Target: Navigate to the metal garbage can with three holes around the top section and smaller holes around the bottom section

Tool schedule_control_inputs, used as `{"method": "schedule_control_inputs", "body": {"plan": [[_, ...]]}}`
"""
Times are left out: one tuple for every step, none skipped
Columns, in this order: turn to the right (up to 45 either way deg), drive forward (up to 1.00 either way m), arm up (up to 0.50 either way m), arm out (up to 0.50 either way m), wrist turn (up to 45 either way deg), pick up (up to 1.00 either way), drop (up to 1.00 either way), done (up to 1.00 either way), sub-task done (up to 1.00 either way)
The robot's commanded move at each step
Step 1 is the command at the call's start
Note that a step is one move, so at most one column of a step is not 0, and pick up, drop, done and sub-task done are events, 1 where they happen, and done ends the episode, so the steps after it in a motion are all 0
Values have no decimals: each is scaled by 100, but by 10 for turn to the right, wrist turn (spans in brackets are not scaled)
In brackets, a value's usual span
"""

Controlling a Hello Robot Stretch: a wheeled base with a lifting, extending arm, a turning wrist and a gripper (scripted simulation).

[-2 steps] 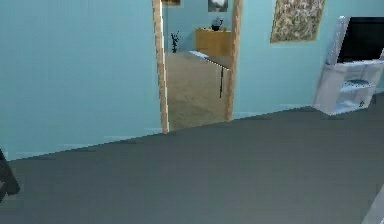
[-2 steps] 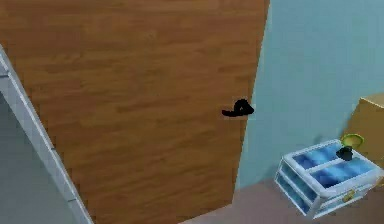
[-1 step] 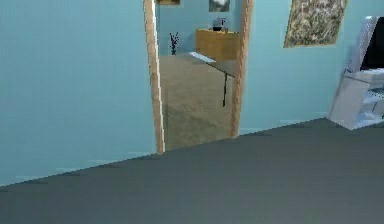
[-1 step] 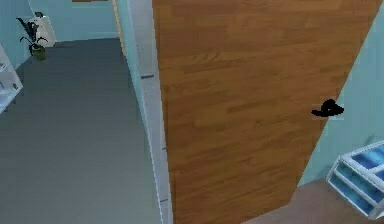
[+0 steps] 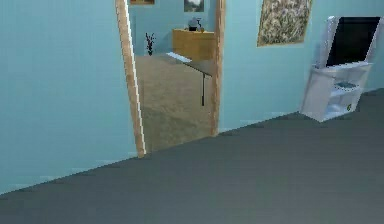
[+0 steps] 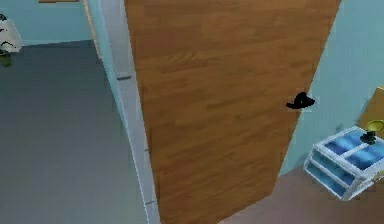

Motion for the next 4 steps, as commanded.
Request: {"method": "schedule_control_inputs", "body": {"plan": [[0,100,0,0,0,0,0,0,0],[0,55,0,0,0,0,0,0,0],[-120,0,0,0,0,0,0,0,0],[0,100,0,0,0,0,0,0,0]]}}
